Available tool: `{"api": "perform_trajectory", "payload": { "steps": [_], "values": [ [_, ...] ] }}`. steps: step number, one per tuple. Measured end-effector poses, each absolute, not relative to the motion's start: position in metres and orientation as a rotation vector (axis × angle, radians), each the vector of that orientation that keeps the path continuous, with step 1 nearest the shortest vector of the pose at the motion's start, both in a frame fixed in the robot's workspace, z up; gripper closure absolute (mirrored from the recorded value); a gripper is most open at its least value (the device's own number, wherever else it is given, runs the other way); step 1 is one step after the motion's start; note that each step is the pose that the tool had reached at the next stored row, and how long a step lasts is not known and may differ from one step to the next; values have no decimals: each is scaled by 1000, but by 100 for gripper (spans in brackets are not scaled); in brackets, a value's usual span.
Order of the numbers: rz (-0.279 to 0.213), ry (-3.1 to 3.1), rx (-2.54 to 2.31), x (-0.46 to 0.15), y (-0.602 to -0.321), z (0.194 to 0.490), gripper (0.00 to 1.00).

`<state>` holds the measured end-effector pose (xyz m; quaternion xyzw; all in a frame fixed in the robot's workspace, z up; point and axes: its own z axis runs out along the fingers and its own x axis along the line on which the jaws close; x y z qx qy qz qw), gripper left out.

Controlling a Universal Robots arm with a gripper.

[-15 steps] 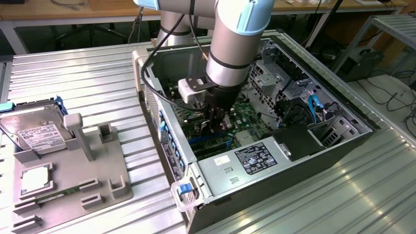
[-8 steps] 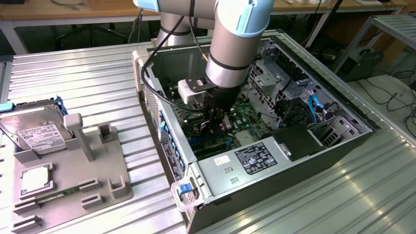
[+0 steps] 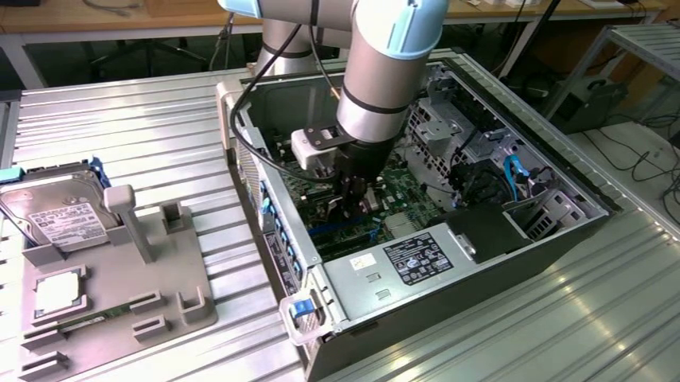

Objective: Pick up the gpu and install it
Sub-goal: 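Insert the gpu into the slot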

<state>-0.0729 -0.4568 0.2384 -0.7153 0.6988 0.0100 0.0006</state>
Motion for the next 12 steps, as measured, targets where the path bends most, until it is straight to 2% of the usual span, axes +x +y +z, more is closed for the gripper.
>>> {"api": "perform_trajectory", "payload": {
  "steps": [12],
  "values": [
    [30, 2195, -2247, -73, -456, 242, 72]
  ]
}}
